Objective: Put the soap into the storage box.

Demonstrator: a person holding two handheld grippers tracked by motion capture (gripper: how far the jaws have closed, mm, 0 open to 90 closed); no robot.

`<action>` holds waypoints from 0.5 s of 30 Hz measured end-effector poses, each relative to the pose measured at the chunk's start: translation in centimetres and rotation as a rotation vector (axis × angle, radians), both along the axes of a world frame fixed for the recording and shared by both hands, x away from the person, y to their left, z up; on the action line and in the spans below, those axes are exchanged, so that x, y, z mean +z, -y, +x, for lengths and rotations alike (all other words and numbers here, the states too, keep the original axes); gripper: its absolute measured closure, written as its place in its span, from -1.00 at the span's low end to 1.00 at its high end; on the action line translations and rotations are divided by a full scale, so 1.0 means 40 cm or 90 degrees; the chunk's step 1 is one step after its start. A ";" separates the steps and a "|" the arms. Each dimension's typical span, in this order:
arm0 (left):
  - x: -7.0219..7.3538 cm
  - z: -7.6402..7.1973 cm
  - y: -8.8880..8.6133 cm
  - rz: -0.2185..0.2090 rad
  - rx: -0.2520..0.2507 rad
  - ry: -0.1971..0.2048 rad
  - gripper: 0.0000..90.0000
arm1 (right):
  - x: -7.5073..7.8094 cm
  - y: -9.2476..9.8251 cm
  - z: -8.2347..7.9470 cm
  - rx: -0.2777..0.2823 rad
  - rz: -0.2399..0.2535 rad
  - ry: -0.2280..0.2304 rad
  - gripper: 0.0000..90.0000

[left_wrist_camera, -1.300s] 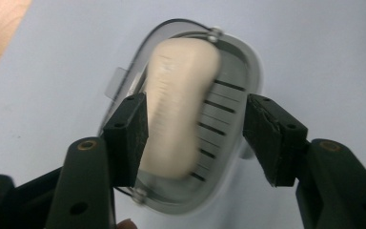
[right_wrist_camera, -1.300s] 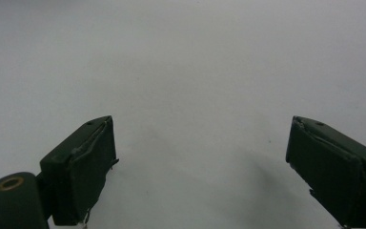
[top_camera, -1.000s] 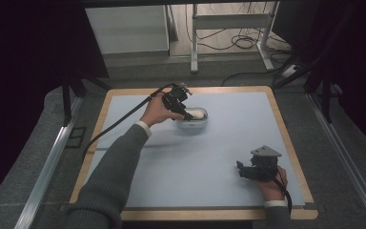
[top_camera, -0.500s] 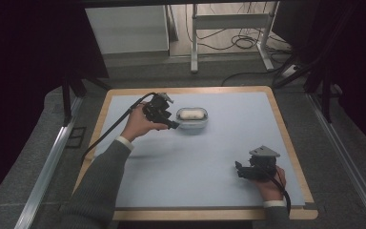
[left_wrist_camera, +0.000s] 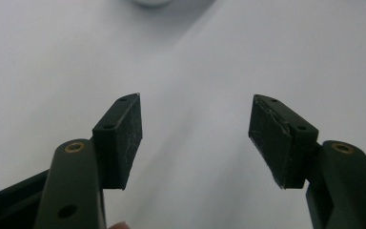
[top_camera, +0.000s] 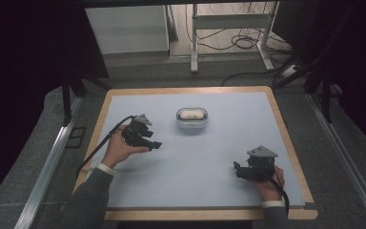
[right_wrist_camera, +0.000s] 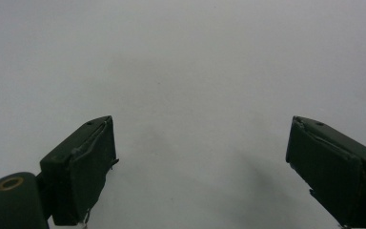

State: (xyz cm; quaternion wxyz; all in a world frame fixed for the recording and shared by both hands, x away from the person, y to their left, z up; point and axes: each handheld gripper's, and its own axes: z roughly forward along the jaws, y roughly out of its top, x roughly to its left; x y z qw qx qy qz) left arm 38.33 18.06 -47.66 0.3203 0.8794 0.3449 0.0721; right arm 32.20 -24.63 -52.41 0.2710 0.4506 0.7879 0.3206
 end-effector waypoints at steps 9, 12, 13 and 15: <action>-0.053 -0.087 -0.064 -0.020 0.036 0.012 -0.20 | 0.001 0.001 0.000 0.000 0.001 0.000 -0.79; -0.067 -0.122 -0.085 -0.035 0.048 0.013 -0.21 | 0.000 0.000 0.000 0.000 0.000 0.001 -0.79; -0.070 -0.130 -0.088 -0.032 0.050 0.015 -0.21 | 0.000 -0.002 0.000 0.001 -0.001 -0.001 -0.79; -0.081 -0.148 -0.099 -0.041 0.056 0.012 -0.22 | 0.001 -0.005 -0.001 0.003 -0.003 0.000 -0.79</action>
